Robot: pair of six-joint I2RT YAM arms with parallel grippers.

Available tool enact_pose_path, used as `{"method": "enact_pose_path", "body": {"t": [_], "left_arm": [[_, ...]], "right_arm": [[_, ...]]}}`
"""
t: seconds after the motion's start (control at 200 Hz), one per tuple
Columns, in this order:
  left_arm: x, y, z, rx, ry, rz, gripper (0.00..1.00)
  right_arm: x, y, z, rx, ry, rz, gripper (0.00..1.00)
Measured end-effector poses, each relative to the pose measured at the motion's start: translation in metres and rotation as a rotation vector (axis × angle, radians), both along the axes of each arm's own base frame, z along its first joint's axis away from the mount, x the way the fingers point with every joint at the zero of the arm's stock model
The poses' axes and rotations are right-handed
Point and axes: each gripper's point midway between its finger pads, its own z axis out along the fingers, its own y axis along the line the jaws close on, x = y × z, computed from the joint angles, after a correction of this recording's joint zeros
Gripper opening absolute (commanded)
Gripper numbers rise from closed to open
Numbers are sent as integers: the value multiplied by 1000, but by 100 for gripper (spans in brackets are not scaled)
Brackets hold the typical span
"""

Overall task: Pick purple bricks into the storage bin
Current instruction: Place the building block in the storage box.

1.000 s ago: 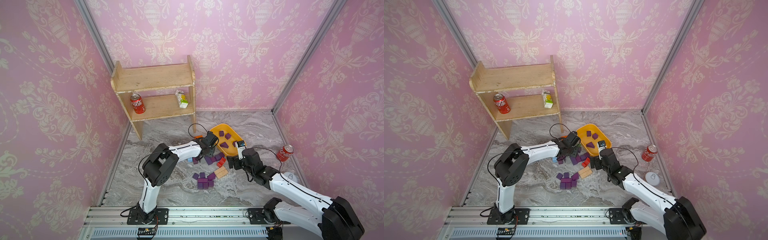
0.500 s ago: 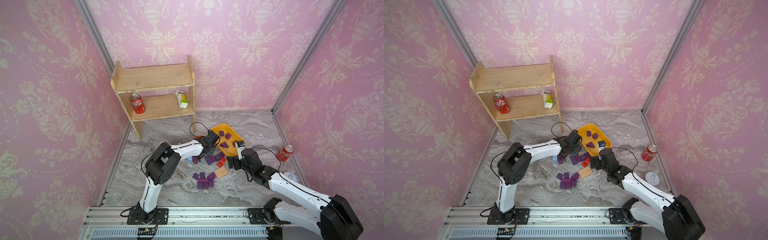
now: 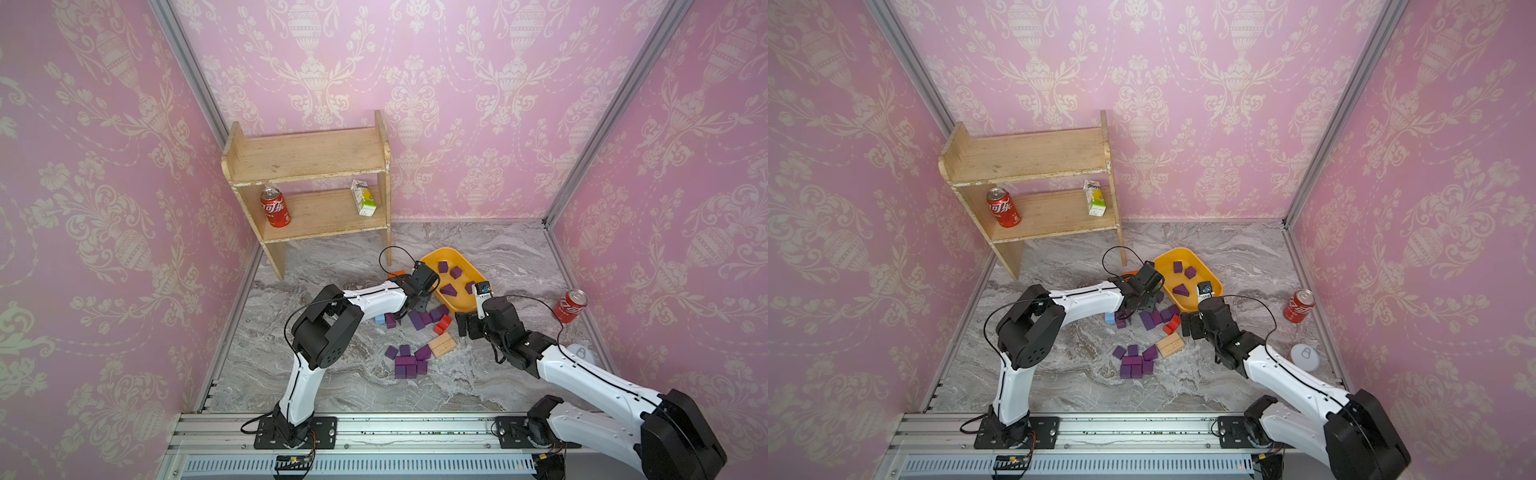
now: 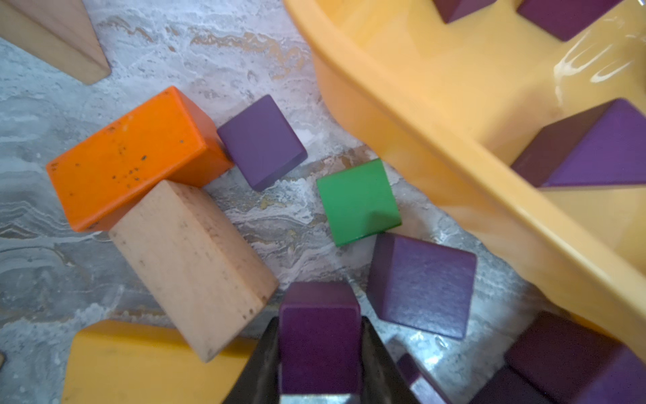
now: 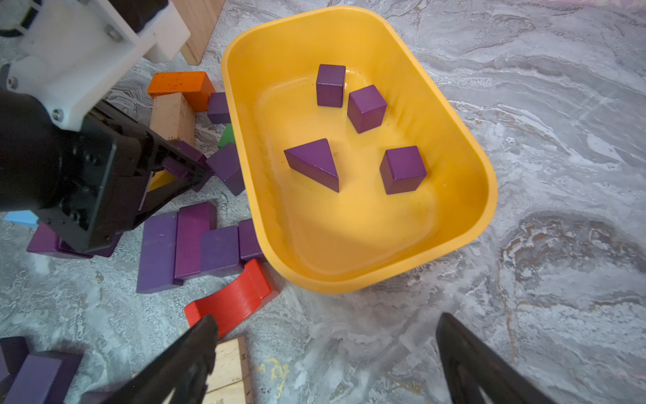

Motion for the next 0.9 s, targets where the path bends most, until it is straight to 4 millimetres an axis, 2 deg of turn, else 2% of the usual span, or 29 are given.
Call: {"method": "enact_pose_path", "body": {"t": [0.195,0.495,0.721,0.901], "left_arm": [[-7,7,8,-23,-25,0,27],[1,-1,63,-123,-135,-4,26],[13,-12,89,-148,-187,-30,27],[34,-36,118,-199,-258,-54,28]], "right_arm": [[0,0,-3,-7,9,-2,100],[2,-6,-4,-24,3,-32,100],[4,-11,-3,-23,-2,-61,100],[6,-11,-6,-24,5,-67,100]]}}
